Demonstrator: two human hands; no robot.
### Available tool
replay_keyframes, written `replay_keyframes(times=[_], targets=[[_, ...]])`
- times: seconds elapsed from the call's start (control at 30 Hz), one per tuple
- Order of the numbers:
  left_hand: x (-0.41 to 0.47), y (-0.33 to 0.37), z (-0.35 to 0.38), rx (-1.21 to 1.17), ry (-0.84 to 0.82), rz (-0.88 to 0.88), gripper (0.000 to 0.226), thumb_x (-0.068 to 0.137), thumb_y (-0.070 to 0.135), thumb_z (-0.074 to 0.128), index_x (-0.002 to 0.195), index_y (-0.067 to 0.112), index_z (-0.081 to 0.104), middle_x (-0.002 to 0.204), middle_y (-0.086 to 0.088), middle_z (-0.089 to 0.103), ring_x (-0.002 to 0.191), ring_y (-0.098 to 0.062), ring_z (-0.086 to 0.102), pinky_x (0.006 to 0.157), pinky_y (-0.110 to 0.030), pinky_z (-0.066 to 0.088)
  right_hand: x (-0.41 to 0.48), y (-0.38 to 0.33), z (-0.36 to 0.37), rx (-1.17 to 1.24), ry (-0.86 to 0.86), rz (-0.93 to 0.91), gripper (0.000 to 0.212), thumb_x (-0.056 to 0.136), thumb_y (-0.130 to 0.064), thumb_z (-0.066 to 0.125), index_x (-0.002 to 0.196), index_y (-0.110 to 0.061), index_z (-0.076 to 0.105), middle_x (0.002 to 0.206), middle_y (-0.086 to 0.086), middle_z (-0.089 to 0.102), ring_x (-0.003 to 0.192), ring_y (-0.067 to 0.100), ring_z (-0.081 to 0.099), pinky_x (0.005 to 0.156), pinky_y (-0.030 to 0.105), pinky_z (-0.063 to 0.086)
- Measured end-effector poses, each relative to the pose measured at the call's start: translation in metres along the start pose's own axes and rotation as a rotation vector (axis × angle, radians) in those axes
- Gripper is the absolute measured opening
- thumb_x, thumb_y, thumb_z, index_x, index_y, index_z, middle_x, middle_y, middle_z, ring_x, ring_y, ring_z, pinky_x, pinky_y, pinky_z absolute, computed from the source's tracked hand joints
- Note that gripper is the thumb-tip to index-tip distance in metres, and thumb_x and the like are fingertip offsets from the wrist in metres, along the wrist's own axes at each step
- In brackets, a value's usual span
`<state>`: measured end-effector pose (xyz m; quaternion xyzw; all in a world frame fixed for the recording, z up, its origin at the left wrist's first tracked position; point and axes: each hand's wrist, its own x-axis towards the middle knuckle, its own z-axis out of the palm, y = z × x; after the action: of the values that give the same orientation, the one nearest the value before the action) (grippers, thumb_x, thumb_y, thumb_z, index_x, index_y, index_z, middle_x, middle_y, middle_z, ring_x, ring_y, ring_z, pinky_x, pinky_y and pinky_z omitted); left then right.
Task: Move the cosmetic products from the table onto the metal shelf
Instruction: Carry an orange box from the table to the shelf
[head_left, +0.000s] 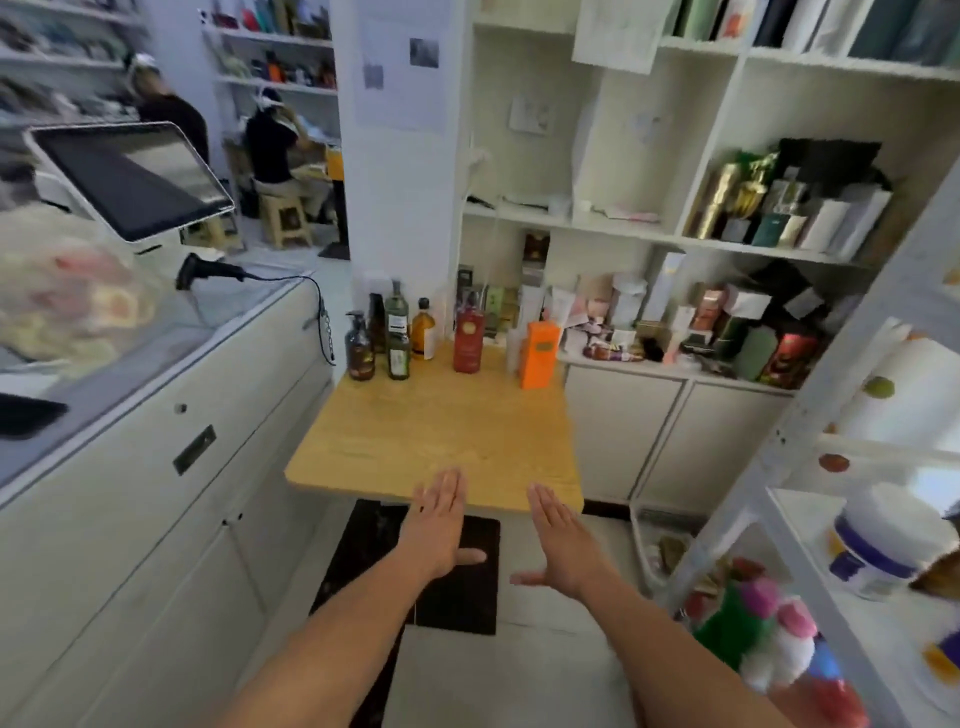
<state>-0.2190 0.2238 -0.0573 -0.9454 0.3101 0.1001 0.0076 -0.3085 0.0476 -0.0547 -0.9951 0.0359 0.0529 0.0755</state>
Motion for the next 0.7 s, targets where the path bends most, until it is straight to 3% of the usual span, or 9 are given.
replay_keyframes(times=[0.1,0.33,0.53,0.7], targets=[[0.031,-0.019,0.000,0.026,-0.052,-0.049,0.110,0.088,0.065,0.046,0.145,0.008,-0.028,0.156,-0.010,-0.029,0.144,-0.026,-0.023,0.116,-0.045,-0.013,0.046,0.006,-0.002,-0.014,-0.040,-0.078,0.121,0.076,-0.062,0.063,0.146,-0.008,-0.021,0.154,0.000,-0.027,0.145,0.017,-0.016,0.117,0.030,-0.005],[0.160,-0.046,-0.030,-0.046,0.020,-0.026,0.112,0.086,0.062,0.053,0.148,0.007,-0.022,0.158,-0.008,-0.023,0.146,-0.024,-0.019,0.118,-0.045,-0.008,0.169,0.044,-0.013,-0.047,-0.005,-0.069,0.120,0.077,-0.061,0.062,0.147,-0.006,-0.018,0.157,0.004,-0.020,0.146,0.017,-0.014,0.118,0.030,0.000],[0.285,-0.059,-0.064,-0.058,0.056,0.066,0.114,0.084,0.059,0.058,0.149,0.008,-0.020,0.158,-0.008,-0.023,0.146,-0.025,-0.019,0.118,-0.044,-0.007,0.261,0.098,-0.045,-0.009,-0.010,0.067,0.120,0.077,-0.063,0.061,0.147,-0.009,-0.021,0.156,0.001,-0.023,0.146,0.017,-0.012,0.118,0.030,0.002],[0.373,-0.053,-0.085,-0.089,0.037,0.093,0.115,0.084,0.063,0.054,0.148,0.006,-0.023,0.157,-0.009,-0.026,0.145,-0.025,-0.023,0.117,-0.044,-0.009,0.317,0.145,-0.055,0.078,0.022,0.245,0.127,0.070,-0.077,0.049,0.143,-0.005,-0.025,0.154,0.002,-0.028,0.146,0.019,-0.013,0.119,0.031,0.003]])
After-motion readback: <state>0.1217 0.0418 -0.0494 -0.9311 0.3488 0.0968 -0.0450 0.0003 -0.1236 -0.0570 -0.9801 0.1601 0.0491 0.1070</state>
